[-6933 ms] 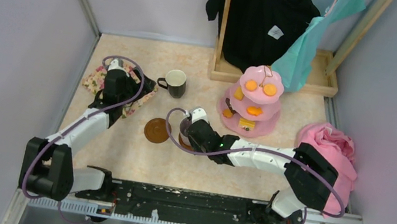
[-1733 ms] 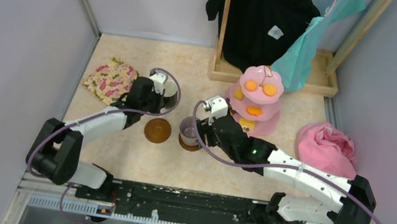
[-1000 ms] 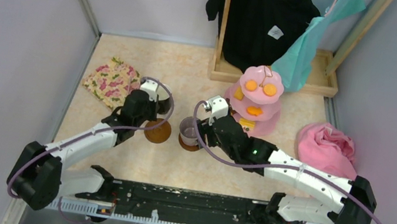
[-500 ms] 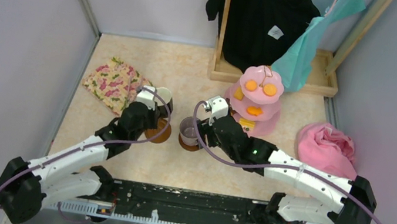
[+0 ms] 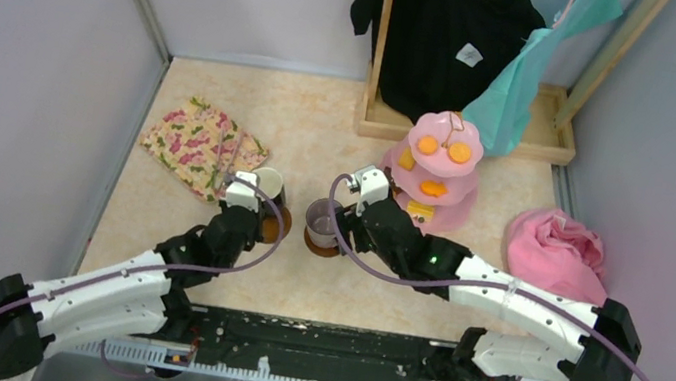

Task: Serve the afternoon tea
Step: Place the cup on the coaster.

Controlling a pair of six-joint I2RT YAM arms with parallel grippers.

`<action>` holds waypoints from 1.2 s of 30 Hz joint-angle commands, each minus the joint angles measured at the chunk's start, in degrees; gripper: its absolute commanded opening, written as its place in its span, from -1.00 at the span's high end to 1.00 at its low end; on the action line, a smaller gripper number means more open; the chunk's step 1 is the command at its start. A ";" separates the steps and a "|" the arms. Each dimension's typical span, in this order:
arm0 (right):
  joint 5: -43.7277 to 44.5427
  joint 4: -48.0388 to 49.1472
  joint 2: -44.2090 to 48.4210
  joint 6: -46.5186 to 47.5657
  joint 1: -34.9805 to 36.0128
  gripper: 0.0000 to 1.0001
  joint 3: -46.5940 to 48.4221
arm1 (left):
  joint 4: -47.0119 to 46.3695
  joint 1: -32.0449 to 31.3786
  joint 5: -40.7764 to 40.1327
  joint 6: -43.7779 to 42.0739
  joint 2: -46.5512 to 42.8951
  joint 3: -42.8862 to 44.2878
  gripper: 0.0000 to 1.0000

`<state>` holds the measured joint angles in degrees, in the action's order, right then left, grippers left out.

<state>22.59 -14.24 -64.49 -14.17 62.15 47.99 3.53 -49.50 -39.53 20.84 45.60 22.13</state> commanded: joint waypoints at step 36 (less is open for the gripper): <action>-0.40 2.15 2.25 -1.03 0.78 -0.44 -0.13 | -3.00 -10.53 -12.31 7.30 -2.81 -4.22 1.00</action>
<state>22.39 -14.22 -64.49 -14.68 62.15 47.99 7.22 -59.55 -50.94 29.87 43.94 17.69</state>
